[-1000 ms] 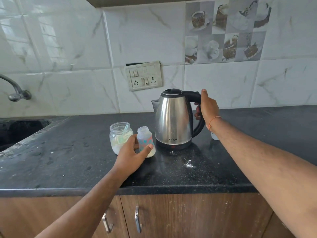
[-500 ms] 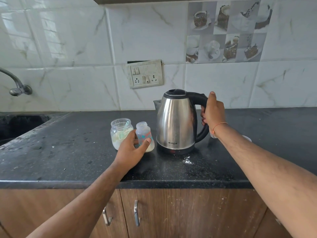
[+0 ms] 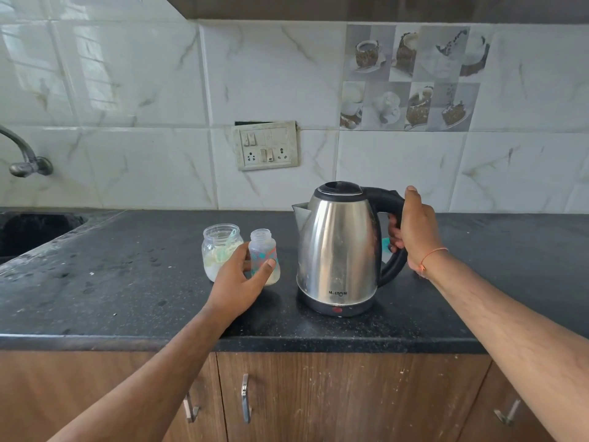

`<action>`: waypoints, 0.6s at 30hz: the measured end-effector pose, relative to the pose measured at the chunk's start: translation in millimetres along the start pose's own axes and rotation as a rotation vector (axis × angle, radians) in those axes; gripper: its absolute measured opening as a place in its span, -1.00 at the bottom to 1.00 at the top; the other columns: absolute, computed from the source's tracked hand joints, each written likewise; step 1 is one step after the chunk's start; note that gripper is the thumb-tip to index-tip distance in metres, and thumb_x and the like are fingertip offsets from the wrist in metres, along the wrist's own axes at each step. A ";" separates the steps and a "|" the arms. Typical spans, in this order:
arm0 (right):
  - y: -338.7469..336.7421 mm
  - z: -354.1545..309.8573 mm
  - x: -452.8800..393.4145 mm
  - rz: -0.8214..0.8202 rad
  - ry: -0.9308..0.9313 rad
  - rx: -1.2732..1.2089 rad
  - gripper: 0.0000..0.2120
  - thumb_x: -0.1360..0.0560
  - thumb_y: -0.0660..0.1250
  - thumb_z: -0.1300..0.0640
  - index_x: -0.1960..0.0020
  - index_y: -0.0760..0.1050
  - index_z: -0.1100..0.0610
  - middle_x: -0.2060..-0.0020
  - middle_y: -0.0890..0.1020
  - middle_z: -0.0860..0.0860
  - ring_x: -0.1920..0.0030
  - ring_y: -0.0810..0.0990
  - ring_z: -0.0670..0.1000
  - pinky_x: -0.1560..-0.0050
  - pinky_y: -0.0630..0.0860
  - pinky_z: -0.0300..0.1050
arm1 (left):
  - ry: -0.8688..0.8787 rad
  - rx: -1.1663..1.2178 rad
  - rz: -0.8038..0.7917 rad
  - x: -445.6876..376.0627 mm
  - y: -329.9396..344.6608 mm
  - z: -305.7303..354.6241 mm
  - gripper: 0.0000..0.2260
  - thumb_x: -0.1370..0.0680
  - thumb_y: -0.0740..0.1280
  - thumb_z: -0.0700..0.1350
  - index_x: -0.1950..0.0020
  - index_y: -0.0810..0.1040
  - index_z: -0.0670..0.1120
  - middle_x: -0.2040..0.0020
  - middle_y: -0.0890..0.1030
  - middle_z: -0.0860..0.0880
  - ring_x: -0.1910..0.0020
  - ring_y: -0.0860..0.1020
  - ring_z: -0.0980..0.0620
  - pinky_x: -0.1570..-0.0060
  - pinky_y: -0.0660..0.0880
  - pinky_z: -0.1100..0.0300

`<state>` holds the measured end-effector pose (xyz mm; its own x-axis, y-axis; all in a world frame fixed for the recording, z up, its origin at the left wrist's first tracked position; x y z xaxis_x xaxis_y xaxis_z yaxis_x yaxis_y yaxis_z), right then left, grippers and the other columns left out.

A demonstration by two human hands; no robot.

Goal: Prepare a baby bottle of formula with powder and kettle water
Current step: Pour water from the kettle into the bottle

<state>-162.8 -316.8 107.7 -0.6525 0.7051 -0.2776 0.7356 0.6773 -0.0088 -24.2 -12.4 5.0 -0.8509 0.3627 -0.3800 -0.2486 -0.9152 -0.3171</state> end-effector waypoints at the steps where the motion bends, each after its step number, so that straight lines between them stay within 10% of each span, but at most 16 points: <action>1: -2.2 -1.9 0.2 0.001 -0.002 0.010 -0.42 -0.73 -0.04 -0.20 0.23 0.38 0.18 0.50 0.26 0.09 0.52 0.21 0.03 0.41 0.28 -0.14 | 0.009 0.002 -0.001 -0.1 -0.2 -0.6 -0.69 -0.64 0.49 0.10 -0.35 0.53 0.14 -0.24 0.69 0.16 -0.29 0.65 0.09 -0.38 0.59 -0.02; 18: -7.0 -27.0 -3.8 -0.040 -0.028 0.097 -0.44 -0.69 0.02 -0.17 0.33 0.37 0.16 0.58 0.29 0.03 0.55 0.23 0.05 0.39 0.27 -0.11 | 0.071 0.042 -0.001 2.7 -0.4 3.0 -0.64 -0.62 0.52 0.09 -0.37 0.52 0.26 -0.21 0.72 0.18 -0.23 0.69 0.12 -0.30 0.66 0.00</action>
<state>-170.4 -318.5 134.8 -0.6772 0.6709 -0.3022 0.7242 0.6802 -0.1129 -27.8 -11.5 6.7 -0.8163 0.3734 -0.4407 -0.2696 -0.9210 -0.2811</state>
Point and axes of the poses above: each hand's wrist, its own x-axis away from the middle knuckle, its own y-axis out of the palm, z = x × y, the point moved 4 cm from there along -x, towards the middle knuckle
